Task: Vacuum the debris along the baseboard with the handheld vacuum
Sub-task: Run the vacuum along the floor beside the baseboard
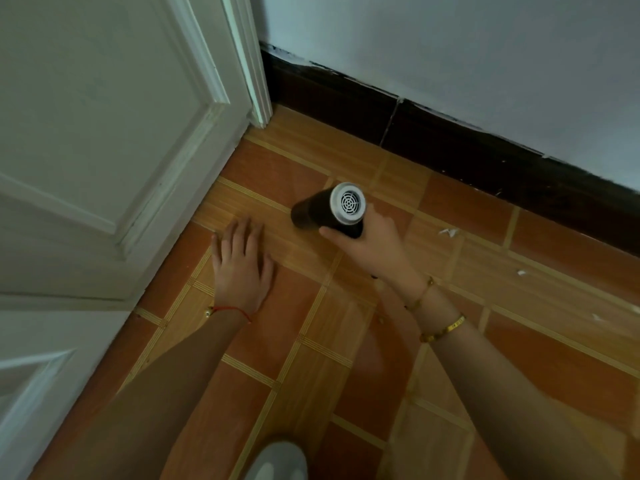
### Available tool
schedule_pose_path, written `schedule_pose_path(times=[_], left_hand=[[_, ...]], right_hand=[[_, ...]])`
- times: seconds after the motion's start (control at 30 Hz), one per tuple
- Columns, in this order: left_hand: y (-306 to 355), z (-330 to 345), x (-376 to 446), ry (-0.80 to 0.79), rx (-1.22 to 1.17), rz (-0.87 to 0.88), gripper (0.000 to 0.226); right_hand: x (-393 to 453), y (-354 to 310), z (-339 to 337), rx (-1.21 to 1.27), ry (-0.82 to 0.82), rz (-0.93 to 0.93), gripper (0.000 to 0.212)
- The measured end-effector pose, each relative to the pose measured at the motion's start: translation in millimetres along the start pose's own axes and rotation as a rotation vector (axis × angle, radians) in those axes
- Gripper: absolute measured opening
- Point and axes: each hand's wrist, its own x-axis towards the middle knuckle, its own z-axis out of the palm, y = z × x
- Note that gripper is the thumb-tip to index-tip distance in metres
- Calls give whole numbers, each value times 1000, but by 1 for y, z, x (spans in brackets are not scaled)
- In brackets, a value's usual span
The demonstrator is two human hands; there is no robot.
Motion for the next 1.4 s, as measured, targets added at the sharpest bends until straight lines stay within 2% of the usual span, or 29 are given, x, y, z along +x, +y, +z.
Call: schedule_pose_path(times=[0.07,0.13,0.3,0.43,0.6,0.77,0.87,1.13,1.3,1.4], left_hand=[[3,-2,0,0,-3,-5,57],[11,-4,1,3,-8,11,58],[44,0,2,-43,-43,142,55],[73,8,4,-71,-79,181,54],[94,15,8,-61,-95,226,56],[103,26,11,-60,-72,221,57],[102,29,9,-39,-60,228,57],[101,31,10,0,-64,242,57],[102,32,11,6,-48,234,55],[103,32,11,16,-36,232,56]], right_hand=[[-8,6,-3,10,47,24,62],[-11,11,-12,-12,161,45,63],[-16,30,-45,-106,387,111,71],[-27,38,-57,-94,309,133,72],[-40,45,-61,-13,164,134,58],[-36,53,-70,-63,345,124,70],[-26,53,-74,-87,391,131,73],[-13,39,-52,-46,218,44,67],[1,45,-58,-66,415,114,72],[15,47,-65,-66,458,130,70]])
